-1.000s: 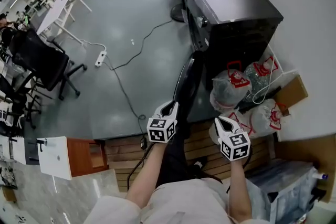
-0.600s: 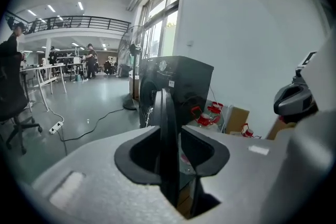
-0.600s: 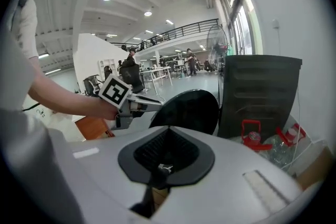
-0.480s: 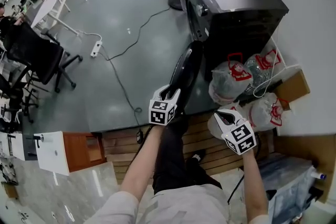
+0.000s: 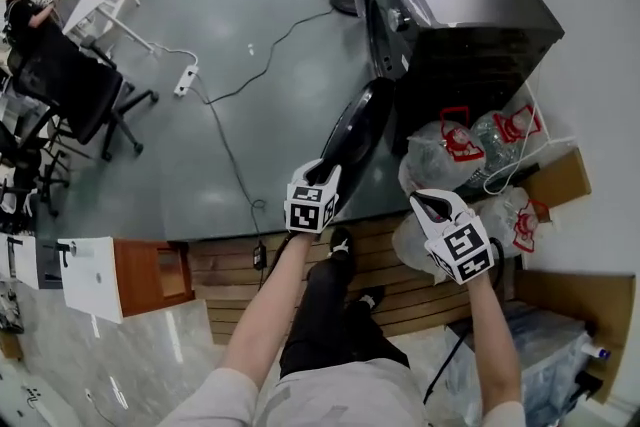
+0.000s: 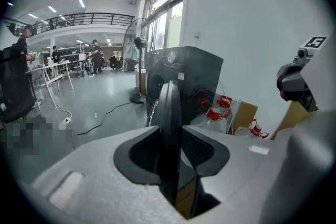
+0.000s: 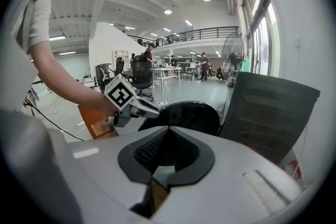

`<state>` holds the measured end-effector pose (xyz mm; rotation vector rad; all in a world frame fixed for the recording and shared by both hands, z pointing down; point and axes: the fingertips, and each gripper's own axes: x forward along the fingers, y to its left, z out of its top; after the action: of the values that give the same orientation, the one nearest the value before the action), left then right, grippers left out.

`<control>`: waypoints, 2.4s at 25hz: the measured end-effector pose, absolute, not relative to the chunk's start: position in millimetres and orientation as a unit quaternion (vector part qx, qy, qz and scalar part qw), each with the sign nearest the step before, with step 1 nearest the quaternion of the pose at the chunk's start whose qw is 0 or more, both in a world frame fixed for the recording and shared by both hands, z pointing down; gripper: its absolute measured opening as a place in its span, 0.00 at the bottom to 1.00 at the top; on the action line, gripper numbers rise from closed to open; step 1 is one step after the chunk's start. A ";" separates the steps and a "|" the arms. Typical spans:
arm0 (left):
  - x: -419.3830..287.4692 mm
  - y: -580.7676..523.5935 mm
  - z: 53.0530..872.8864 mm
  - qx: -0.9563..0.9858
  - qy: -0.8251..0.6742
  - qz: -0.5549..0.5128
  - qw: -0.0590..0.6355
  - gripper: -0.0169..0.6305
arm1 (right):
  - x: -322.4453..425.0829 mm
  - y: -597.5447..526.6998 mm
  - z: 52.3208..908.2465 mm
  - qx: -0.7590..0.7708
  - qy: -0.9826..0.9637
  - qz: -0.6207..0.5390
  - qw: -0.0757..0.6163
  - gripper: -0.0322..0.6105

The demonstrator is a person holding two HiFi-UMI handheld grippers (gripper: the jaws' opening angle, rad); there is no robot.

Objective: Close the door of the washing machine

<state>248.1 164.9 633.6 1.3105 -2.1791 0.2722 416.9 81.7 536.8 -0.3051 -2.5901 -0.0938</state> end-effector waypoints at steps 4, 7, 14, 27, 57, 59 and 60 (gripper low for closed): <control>243.3 161.3 630.9 0.497 -0.811 0.098 0.293 0.23 | 369.0 89.6 525.8 -0.153 -0.946 -0.094 0.271 0.05; 243.0 165.5 634.1 0.509 -0.803 0.096 0.294 0.23 | 342.2 100.0 533.5 -0.188 -0.932 -0.123 0.286 0.05; 223.3 168.8 636.9 0.512 -0.798 0.085 0.307 0.23 | 277.6 99.8 562.1 -0.235 -0.906 -0.157 0.315 0.05; 147.1 192.6 641.7 0.563 -0.754 0.076 0.329 0.25 | 154.7 107.1 591.7 -0.306 -0.849 -0.244 0.355 0.13; 0.8 183.5 649.1 0.627 -0.688 0.092 0.352 0.31 | 34.7 88.2 637.7 -0.310 -0.799 -0.294 0.424 0.33; -11.7 180.5 649.3 0.633 -0.684 0.096 0.351 0.32 | 26.2 87.1 637.6 -0.305 -0.804 -0.284 0.425 0.33; -17.9 178.4 649.2 0.636 -0.681 0.098 0.350 0.33 | 22.0 86.1 637.4 -0.301 -0.806 -0.280 0.425 0.33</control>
<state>-17.9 178.4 649.2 1.6464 -1.7628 0.2540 22.0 86.1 637.4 -0.7530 -2.0164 -0.6993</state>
